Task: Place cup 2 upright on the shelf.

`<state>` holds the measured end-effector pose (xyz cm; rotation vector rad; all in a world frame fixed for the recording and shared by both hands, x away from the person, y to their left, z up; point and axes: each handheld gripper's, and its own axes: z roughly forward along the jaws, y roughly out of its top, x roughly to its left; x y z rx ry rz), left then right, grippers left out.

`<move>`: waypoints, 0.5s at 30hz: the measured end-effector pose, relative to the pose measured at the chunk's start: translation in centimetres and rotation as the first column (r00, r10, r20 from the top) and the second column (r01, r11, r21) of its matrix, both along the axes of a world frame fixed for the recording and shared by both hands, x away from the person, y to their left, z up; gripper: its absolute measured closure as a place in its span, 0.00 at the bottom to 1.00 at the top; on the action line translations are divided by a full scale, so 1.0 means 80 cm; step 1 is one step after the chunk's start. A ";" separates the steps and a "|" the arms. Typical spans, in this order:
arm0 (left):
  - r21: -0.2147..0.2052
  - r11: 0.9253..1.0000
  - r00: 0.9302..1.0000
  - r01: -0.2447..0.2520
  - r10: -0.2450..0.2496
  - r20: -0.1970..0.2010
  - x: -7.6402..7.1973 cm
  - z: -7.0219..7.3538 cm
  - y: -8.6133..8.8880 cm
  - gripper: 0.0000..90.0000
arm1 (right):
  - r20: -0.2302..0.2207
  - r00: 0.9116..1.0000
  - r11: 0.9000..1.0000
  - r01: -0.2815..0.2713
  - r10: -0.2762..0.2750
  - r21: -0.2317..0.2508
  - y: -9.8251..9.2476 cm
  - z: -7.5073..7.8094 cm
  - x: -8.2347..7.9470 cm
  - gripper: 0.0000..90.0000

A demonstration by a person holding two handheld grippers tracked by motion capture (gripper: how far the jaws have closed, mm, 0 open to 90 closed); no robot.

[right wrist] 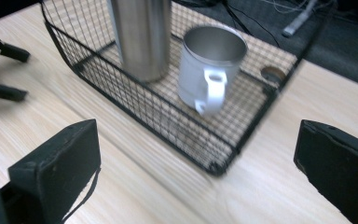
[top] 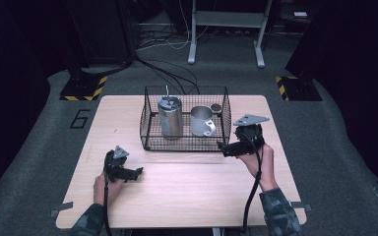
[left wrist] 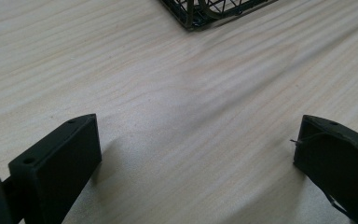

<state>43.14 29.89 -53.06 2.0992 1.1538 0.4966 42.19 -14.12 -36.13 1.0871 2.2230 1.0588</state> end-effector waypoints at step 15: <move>0.000 1.000 1.000 -0.001 0.001 0.000 0.000 0.000 0.000 0.00 | -0.082 0.974 0.977 0.211 -0.209 0.012 -0.093 -0.114 -0.041 0.00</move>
